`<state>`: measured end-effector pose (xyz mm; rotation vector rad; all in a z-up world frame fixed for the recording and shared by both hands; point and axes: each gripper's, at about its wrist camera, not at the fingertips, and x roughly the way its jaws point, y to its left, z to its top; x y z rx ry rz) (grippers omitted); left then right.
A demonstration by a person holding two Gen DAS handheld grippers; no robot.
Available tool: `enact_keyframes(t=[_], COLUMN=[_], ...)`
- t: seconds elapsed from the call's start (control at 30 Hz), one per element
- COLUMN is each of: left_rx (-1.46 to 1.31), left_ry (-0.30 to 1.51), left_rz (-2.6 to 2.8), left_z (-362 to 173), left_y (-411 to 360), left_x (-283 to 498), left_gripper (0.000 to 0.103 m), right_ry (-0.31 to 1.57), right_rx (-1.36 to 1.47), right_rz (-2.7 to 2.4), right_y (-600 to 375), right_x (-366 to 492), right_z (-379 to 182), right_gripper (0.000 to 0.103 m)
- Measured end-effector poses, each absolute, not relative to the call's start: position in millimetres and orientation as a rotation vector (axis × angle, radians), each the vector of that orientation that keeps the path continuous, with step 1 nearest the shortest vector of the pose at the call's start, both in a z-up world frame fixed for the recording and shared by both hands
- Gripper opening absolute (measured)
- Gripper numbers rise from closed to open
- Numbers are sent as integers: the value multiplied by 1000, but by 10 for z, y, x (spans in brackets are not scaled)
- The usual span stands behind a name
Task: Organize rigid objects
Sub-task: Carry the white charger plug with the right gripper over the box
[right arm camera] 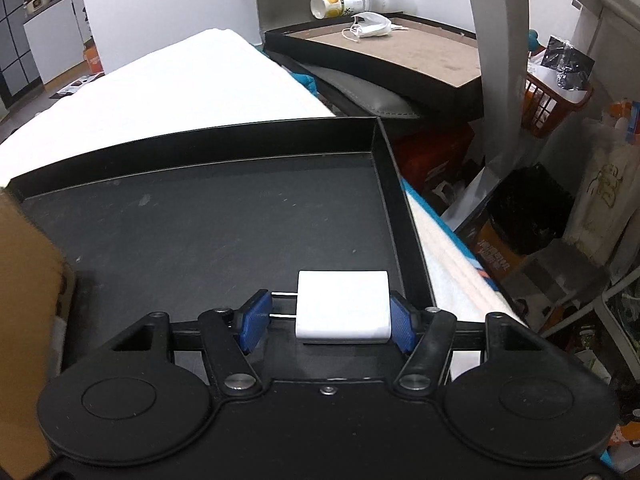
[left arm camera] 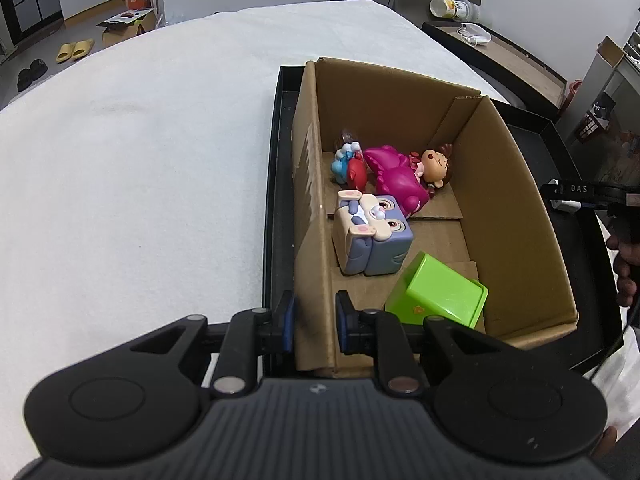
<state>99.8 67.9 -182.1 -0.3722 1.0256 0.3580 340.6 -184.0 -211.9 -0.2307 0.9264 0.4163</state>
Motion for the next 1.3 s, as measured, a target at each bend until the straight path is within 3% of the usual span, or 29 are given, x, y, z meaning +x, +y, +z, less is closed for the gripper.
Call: enact_keyframes(t=[1.3], left_rx=[-459], left_ry=[939], left_rz=[304], left_z=[-1742], left_y=[794], left_x=[817], left_gripper=[18], right_ry=[838], right_rx=[-238], right_rz=[580], right_y=[-1318], right_x=[2442], right_z=[-1108], right_gripper=[60])
